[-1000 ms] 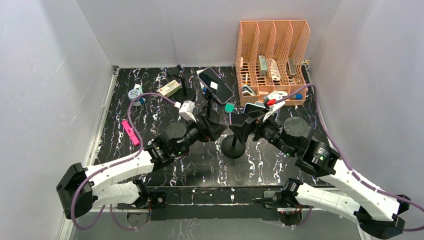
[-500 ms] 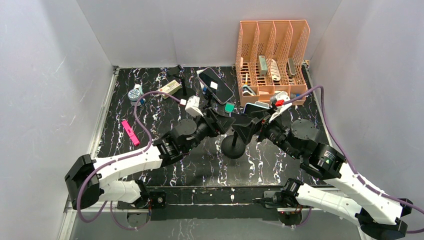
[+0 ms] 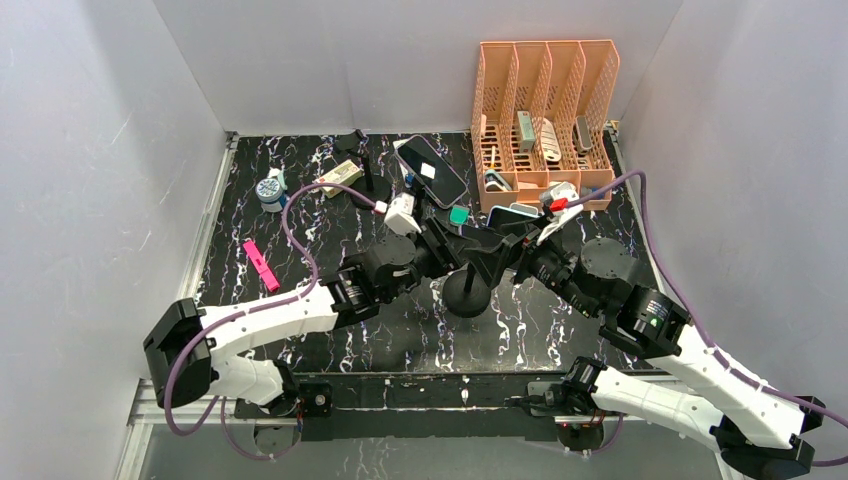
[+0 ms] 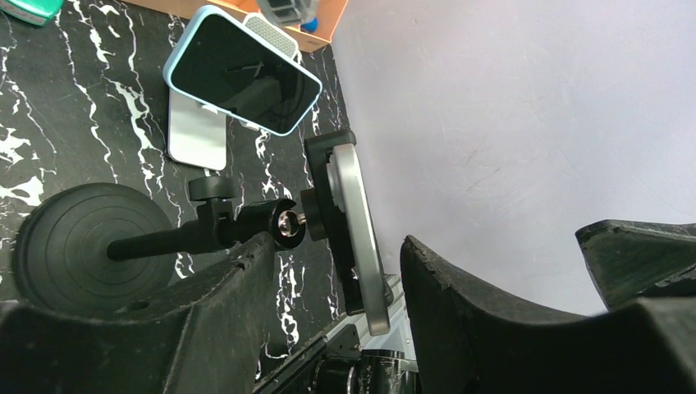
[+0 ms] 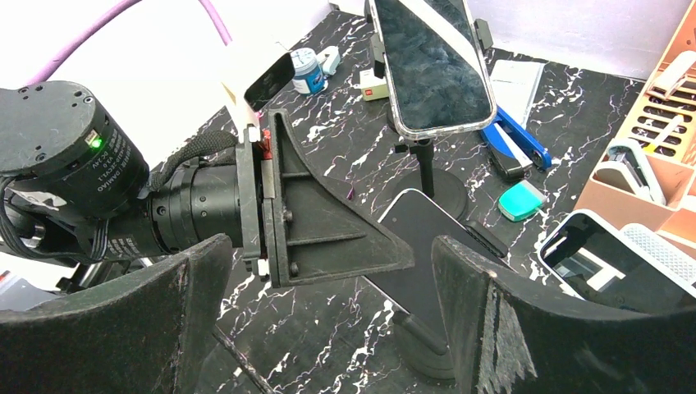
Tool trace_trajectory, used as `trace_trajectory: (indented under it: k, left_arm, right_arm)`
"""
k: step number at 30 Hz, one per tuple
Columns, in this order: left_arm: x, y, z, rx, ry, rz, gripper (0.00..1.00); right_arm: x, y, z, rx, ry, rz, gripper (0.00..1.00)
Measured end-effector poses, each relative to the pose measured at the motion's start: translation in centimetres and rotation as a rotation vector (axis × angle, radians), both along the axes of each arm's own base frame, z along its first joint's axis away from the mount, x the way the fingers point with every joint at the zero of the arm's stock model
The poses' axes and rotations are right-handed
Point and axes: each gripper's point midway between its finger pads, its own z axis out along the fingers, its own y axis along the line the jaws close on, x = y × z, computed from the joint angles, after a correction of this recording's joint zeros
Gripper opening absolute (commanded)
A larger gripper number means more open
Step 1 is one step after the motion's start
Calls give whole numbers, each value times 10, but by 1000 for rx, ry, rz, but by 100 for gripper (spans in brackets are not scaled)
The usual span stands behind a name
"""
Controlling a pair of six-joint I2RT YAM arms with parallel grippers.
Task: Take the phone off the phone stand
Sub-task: Adjust the phone stand with the phone at the center of the board.
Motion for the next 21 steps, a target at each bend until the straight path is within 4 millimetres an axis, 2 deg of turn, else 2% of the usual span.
trace_trajectory:
  k: [6, 15, 21]
  left_arm:
    - [-1, -10, -1, 4, 7, -10, 49]
    - [-2, -13, -4, 13, 10, -8, 32]
    - [-2, -13, -1, 7, 3, -5, 30]
  right_arm:
    - [0, 0, 0, 3, 3, 0, 99]
    - [0, 2, -7, -5, 18, 4, 99]
    - [0, 4, -10, -6, 27, 7, 99]
